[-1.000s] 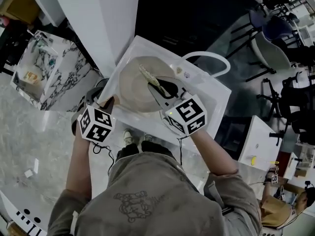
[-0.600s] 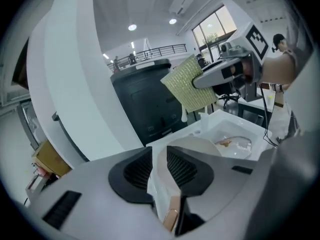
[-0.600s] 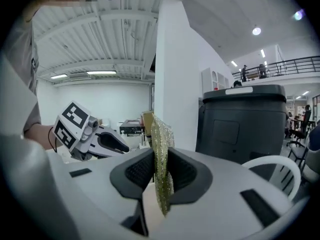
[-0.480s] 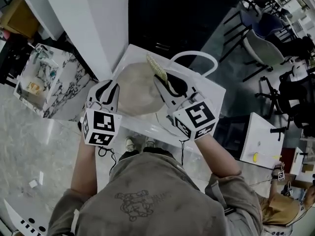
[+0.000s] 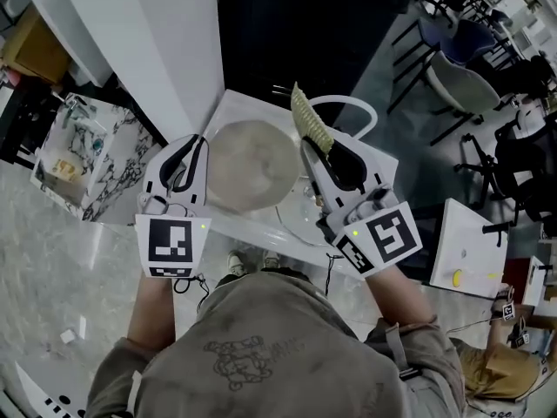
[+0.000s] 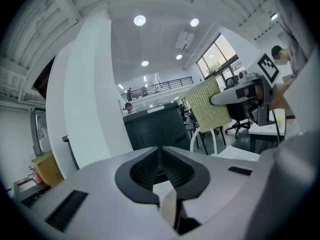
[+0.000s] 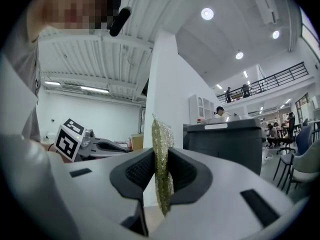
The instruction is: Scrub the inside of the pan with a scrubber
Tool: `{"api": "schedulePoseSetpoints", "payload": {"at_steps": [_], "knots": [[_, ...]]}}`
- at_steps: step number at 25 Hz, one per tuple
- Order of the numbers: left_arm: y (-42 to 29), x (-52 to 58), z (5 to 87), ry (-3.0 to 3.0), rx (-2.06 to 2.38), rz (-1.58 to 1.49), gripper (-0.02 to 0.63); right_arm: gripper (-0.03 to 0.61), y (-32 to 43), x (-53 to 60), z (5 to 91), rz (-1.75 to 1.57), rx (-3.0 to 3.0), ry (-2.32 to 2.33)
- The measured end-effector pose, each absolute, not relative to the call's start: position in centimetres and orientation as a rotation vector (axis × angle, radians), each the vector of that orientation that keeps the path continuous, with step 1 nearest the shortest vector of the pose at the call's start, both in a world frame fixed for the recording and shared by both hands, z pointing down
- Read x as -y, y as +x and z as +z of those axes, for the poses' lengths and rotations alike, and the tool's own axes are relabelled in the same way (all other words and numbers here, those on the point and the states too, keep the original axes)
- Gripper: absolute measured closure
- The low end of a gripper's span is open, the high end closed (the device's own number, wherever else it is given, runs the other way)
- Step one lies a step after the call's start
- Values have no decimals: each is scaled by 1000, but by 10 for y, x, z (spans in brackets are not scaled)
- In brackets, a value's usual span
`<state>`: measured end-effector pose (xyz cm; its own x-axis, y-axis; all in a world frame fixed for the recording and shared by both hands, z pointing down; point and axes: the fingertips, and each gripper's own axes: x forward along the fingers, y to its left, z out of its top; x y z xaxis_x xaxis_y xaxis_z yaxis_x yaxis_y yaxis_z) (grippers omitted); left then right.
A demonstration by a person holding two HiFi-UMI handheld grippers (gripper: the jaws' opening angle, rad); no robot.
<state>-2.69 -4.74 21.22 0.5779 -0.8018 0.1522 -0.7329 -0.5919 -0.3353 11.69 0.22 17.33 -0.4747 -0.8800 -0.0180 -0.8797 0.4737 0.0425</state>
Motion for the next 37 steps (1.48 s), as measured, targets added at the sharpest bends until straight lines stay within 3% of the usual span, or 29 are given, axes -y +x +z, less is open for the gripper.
{"api": "schedulePoseSetpoints", "payload": {"at_steps": [20, 37], "knots": [[-6, 25, 215, -2605, -1217, -344, 580, 503, 126, -40, 182, -242, 2583, 1665], [-11, 22, 228, -2618, -1229, -380, 580, 503, 128, -36, 187, -129, 2656, 1676]]}}
